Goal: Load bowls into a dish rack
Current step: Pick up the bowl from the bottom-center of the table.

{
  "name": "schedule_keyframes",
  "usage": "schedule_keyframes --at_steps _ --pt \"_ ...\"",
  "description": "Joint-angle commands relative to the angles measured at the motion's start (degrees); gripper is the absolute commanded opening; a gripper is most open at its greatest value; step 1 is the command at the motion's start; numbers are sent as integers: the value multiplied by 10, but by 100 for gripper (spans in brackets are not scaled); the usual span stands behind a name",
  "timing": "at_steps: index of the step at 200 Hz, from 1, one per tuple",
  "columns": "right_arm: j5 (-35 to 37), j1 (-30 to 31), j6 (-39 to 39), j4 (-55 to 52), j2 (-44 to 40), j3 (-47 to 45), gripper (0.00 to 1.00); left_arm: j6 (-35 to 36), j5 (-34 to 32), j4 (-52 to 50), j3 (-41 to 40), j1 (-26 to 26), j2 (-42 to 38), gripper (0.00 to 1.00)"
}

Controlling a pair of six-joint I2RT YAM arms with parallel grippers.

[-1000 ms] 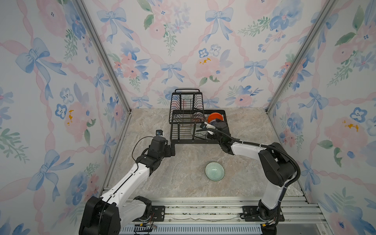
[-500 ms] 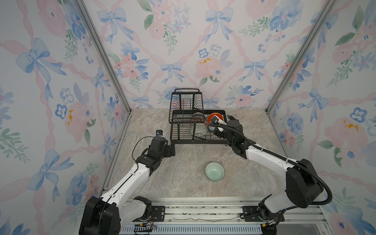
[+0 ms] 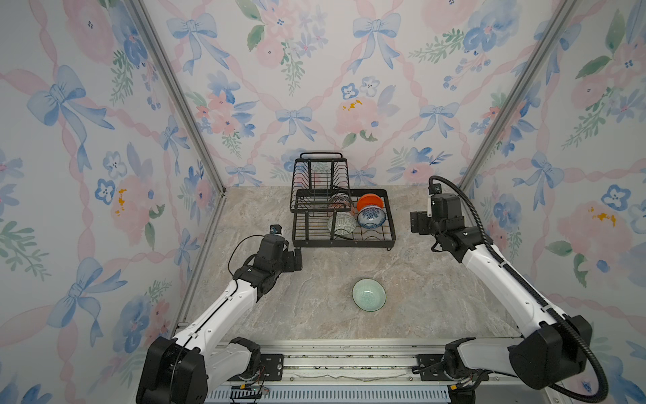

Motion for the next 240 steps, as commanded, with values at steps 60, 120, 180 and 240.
schedule_keyframes --at_steps 60,120,180,240 --pt "-106 -77 110 -102 20 -26 97 -15 -55 -74 64 -63 28 98" --pt "-139 -91 109 -71 36 -48 97 -51 -52 -121 126 -164 90 98" --pt "-151 -99 110 -62 37 -56 97 -73 -18 -165 162 -251 144 98" --pt "-162 -100 111 -59 40 -56 97 -60 35 -164 172 -316 178 98"
